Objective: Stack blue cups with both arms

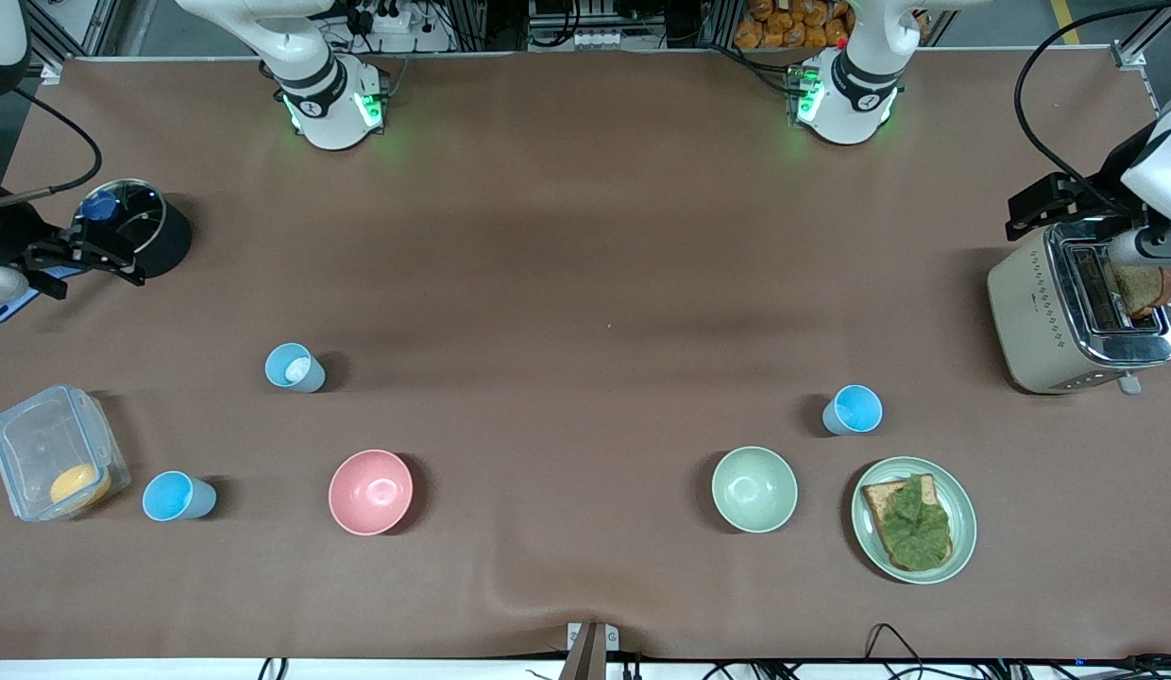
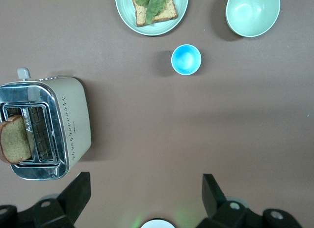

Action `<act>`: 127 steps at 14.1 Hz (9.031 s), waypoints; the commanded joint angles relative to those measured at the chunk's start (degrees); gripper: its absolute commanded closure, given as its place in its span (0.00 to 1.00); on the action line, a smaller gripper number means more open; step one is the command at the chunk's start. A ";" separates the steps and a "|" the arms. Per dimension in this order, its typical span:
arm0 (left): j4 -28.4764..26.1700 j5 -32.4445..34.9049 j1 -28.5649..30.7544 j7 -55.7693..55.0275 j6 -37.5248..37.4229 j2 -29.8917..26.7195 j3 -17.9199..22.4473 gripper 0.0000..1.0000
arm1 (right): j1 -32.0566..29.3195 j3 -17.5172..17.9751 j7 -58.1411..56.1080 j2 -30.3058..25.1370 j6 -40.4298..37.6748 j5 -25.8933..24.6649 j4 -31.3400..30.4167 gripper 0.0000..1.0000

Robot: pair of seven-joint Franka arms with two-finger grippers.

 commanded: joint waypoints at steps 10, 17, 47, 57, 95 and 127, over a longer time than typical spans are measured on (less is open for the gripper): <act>4.22 2.63 -2.09 1.94 -0.47 1.91 0.35 0.00 | -0.75 0.46 0.84 0.54 -0.94 -0.78 1.07 0.00; 3.34 2.11 -1.39 1.50 -1.17 3.15 -2.81 0.00 | -0.75 0.46 0.84 0.54 -0.94 -0.78 1.07 0.00; 0.00 4.21 3.36 -7.18 32.11 21.76 -3.78 0.00 | -0.84 0.37 0.76 0.54 -1.46 -0.87 0.63 0.00; 0.97 8.70 3.72 -9.04 56.83 38.30 -3.69 0.00 | -1.20 0.55 0.93 12.74 -1.92 -0.69 0.36 0.00; -5.80 15.38 -3.14 -10.19 41.19 37.96 -4.13 1.00 | 18.73 1.34 20.49 27.17 8.09 15.38 2.47 1.00; 1.59 5.71 -21.32 -39.95 48.73 32.67 -9.41 1.00 | 32.82 -20.25 17.58 17.78 -4.52 15.48 9.33 0.00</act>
